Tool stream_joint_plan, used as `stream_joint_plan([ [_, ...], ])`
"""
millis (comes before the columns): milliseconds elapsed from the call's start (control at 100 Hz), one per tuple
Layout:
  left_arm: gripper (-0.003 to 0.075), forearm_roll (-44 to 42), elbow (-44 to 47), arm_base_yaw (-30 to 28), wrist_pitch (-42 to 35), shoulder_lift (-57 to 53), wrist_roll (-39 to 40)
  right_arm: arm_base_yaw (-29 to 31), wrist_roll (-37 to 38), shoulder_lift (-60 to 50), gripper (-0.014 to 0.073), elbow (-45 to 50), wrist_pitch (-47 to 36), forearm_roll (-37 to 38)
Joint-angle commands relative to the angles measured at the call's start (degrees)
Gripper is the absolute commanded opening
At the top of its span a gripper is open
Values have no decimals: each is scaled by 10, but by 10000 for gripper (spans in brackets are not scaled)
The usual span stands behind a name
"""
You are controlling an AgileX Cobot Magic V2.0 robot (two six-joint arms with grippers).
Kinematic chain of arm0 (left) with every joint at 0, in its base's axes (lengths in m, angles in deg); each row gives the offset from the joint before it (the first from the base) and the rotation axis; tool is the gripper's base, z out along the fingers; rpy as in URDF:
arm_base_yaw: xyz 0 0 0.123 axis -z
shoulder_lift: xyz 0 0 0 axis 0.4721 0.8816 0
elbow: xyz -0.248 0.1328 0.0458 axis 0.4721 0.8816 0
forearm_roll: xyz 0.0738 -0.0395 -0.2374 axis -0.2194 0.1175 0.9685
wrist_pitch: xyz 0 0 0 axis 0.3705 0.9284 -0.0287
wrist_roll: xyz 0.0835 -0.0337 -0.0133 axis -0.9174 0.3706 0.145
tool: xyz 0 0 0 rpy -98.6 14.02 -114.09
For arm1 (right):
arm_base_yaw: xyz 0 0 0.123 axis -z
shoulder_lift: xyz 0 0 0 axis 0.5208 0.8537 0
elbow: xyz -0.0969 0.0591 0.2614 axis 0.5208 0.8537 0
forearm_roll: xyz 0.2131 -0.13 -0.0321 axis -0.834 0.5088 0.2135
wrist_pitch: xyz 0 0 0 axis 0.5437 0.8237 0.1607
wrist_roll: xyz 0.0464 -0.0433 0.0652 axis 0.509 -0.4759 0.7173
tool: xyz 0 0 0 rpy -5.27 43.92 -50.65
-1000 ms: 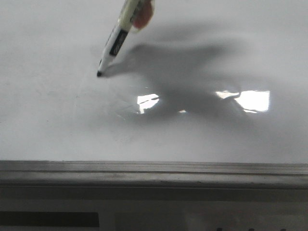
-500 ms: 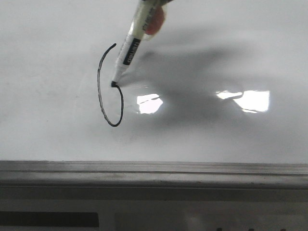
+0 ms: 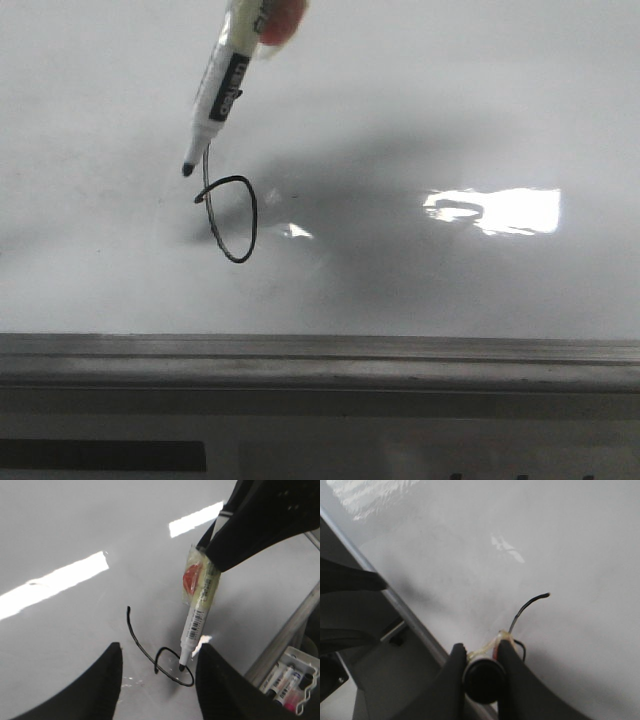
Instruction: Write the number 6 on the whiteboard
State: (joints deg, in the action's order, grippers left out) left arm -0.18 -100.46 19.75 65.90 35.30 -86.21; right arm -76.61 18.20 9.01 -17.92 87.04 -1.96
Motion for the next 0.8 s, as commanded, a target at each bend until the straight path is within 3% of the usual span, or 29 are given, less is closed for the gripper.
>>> stream_joint_plan([
  [0,316,1,-17,24,-84,57,1,-20,-8,-15,-64,-17,-22,3],
  [190,316,-26,-19,86,-153,141,1,-41,-8,-15,-64,-17,-26,1],
  [440,307,-18,-19,93,-156,168,2,-41,-8,-15,-64,-17,-25,0],
  [510,227,1,-19,93,-152,168,2,-41,-8,-15,-64,-17,-23,-1],
  [620,-23,10,-19,93,-145,168,2,-41,-8,-15,-60,-17,-18,-1],
  [670,-20,12,-19,93,-144,168,2,-41,-8,-15,-27,-17,-13,-1],
  [720,-20,15,-19,93,-144,168,2,-41,-9,-15,62,-17,-7,-1],
  [790,-20,21,-19,93,-144,168,2,-41,-9,-15,272,-17,-6,-1],
])
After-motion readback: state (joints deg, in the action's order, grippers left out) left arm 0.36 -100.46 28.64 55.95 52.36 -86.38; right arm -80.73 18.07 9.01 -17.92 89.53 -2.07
